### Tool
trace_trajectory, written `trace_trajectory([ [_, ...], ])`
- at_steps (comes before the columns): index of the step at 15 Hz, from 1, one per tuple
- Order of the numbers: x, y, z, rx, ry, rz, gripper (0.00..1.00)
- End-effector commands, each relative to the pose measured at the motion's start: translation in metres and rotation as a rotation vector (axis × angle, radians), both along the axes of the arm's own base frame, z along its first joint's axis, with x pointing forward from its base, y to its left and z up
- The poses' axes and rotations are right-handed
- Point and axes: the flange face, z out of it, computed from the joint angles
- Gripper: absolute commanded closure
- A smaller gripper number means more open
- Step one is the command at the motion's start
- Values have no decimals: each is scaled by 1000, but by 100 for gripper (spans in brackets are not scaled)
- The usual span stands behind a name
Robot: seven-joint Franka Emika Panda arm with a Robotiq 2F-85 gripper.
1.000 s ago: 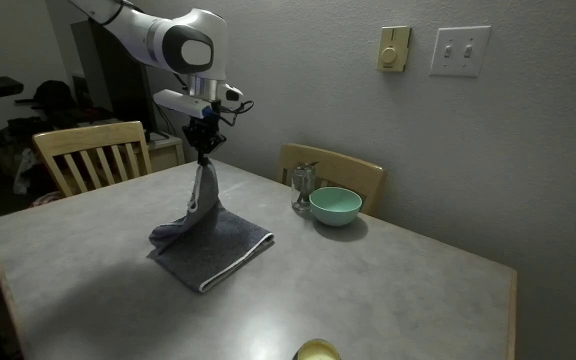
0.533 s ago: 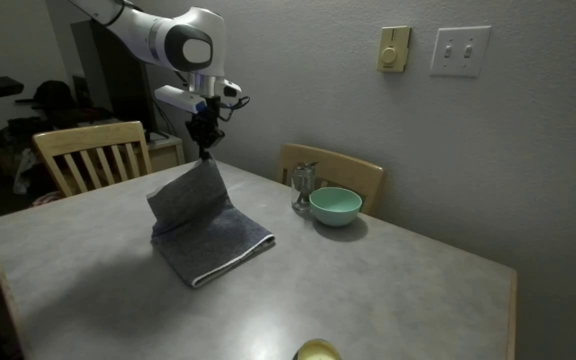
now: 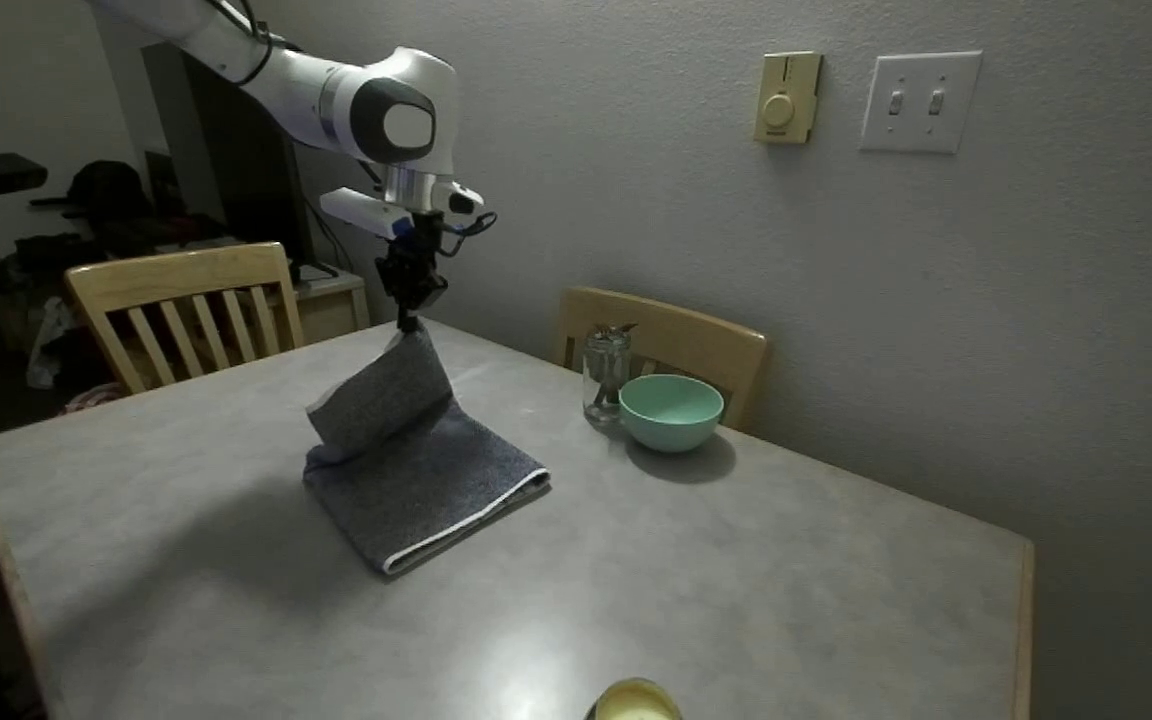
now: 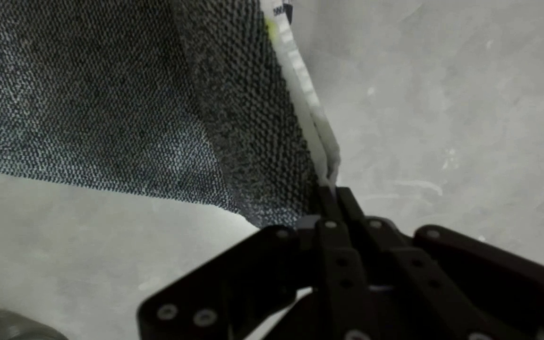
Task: Unfold the towel
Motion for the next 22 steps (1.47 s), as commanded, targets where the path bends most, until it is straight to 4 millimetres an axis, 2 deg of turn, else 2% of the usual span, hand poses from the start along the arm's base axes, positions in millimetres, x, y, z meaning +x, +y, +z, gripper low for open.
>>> trace_trajectory([
  [1,16,11,-4,-20,16,-28,99],
  [10,34,43,-8,11,28,-71,99],
  [20,33,86,-26,-1,64,-1,99],
  [21,31,90,-27,-7,70,22,71],
  [22,29,94,-29,-11,77,42,70],
])
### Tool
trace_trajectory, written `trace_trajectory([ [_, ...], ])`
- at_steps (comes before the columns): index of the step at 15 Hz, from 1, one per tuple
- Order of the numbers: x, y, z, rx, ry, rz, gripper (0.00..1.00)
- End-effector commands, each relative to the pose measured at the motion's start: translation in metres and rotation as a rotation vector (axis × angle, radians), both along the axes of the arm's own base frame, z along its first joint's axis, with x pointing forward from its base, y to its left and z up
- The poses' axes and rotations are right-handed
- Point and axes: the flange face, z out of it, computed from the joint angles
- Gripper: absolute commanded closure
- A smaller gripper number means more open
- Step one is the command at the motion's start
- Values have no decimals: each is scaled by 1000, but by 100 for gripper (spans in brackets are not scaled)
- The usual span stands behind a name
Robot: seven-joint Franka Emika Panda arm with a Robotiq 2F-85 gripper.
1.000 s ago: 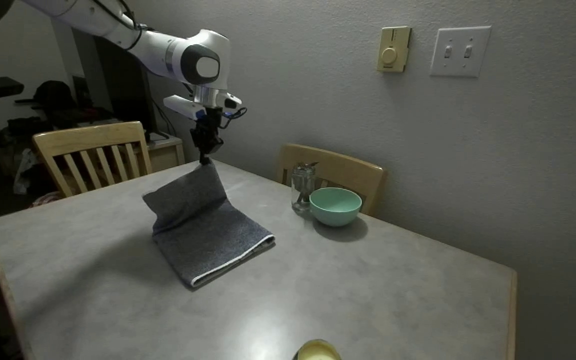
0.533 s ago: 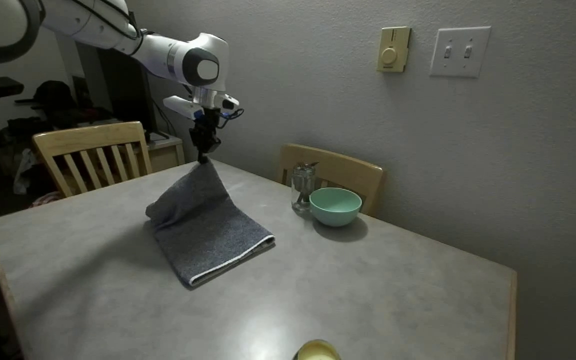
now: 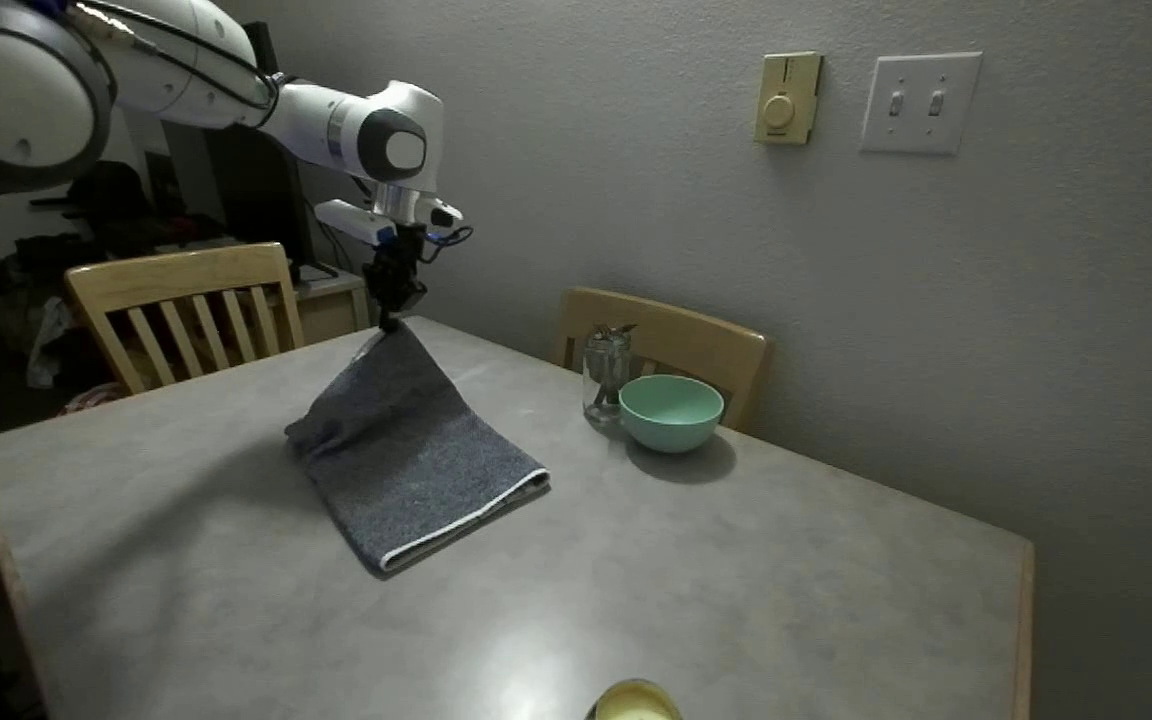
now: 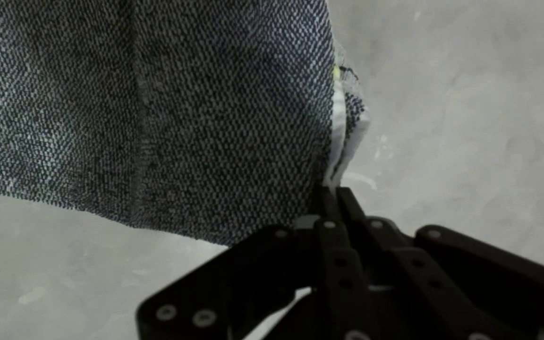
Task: Unfold the towel
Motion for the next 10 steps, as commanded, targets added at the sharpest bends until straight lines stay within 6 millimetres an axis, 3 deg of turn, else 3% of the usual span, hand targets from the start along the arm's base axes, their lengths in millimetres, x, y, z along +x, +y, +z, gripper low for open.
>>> trace_trajectory([
  [1,-2,10,-1,-13,20,62,64],
  [6,-2,1,7,-12,33,136,27],
  [10,8,-39,23,-35,-15,371,2],
])
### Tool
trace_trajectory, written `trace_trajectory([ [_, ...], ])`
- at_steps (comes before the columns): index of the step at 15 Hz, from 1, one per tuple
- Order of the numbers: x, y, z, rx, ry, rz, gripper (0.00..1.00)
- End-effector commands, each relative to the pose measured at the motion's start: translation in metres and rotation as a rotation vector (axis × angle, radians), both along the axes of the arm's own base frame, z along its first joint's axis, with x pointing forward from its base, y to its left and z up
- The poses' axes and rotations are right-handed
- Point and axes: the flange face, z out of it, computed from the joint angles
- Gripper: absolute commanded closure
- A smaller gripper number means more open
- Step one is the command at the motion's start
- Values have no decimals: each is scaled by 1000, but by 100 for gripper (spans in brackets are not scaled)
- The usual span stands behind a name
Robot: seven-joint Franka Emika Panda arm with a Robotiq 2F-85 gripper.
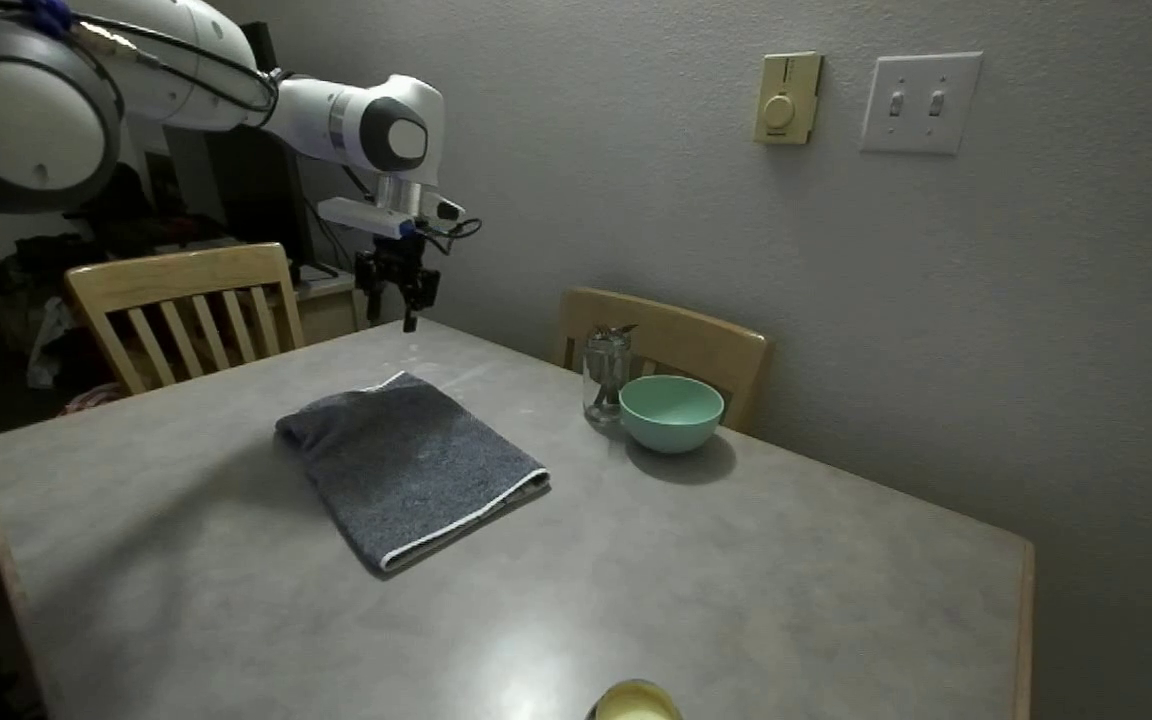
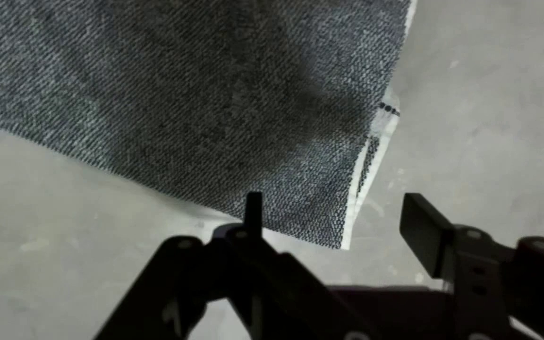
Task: Unfold the towel
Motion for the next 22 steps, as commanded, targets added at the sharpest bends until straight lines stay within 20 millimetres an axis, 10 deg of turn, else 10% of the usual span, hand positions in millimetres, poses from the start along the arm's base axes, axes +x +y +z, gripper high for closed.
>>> trace_trajectory([
  [1,9,-42,20,9,-29,198,0],
  [8,28,-143,36,30,-124,372,0],
  [14,5,-215,5,11,-47,71,0],
  [22,15,-210,-8,-1,-7,70,0],
])
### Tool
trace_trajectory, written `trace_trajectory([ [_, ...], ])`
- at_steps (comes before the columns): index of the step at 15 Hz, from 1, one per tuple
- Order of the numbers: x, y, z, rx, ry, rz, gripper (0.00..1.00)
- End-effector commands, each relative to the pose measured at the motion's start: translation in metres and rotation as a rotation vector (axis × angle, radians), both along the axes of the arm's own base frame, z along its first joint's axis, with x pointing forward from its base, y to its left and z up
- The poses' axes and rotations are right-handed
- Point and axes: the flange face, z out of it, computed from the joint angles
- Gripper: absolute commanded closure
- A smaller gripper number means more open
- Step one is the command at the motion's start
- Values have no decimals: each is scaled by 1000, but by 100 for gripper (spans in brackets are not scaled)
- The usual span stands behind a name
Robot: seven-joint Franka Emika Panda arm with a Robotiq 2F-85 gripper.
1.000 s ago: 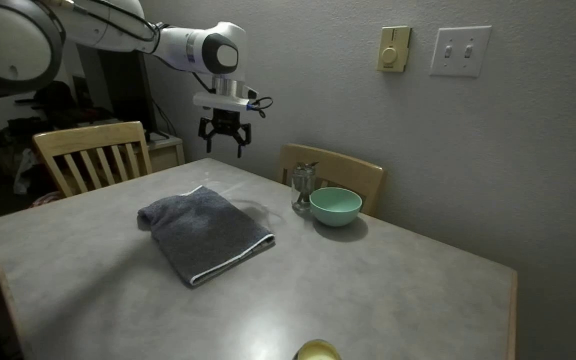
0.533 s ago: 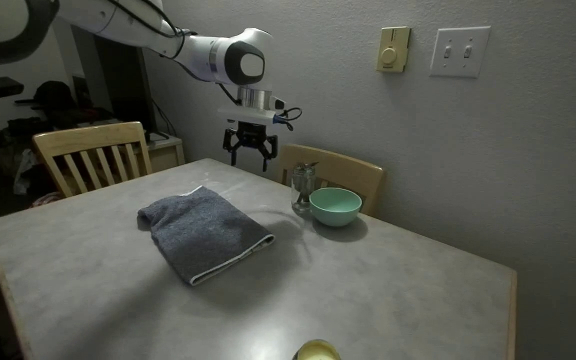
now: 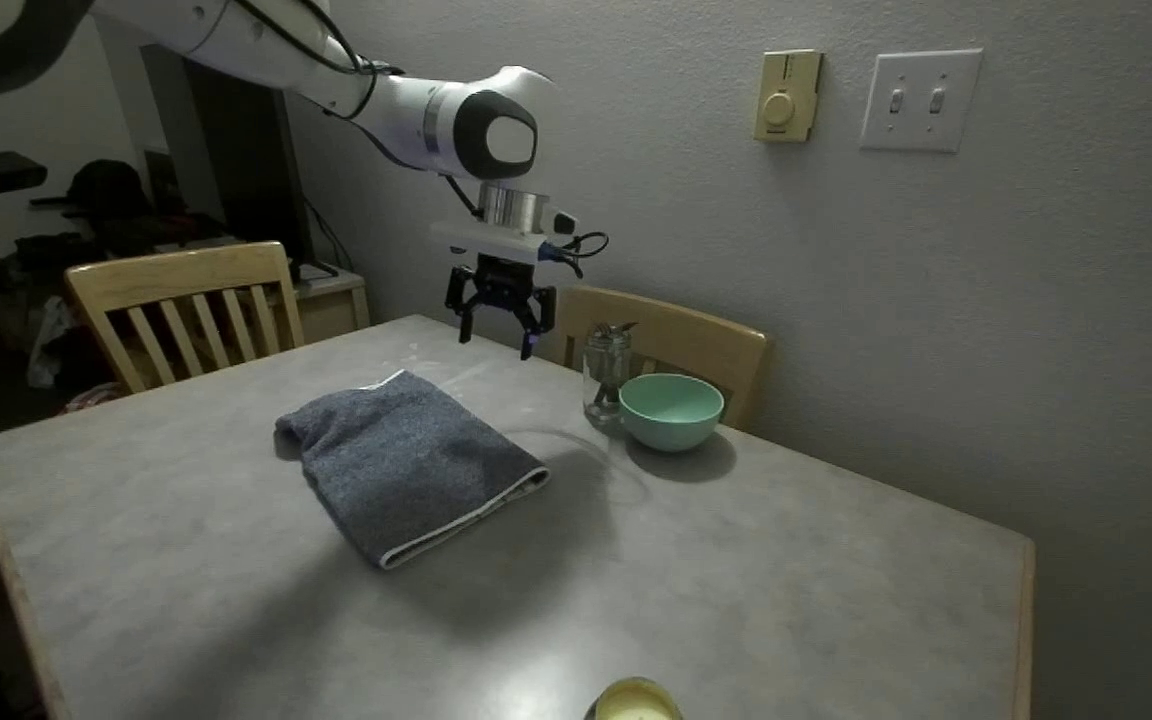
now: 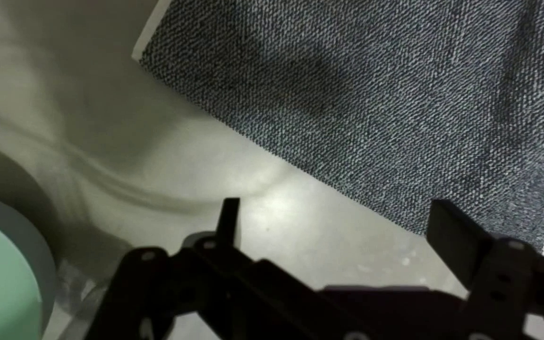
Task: Unfold the towel
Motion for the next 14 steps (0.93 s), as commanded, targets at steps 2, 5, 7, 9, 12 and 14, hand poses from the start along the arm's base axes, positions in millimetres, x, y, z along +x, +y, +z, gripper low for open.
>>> trace_trajectory([
  [2,-6,-9,-22,-45,78,-81,0],
  [5,-17,-20,-50,-43,156,-147,0],
  [7,-21,-24,-66,-47,188,-180,0],
  [9,-26,-30,-79,-52,207,-203,0],
  [12,-34,-44,-91,-44,235,-252,23],
  [14,-40,-55,-99,-34,257,-291,34],
])
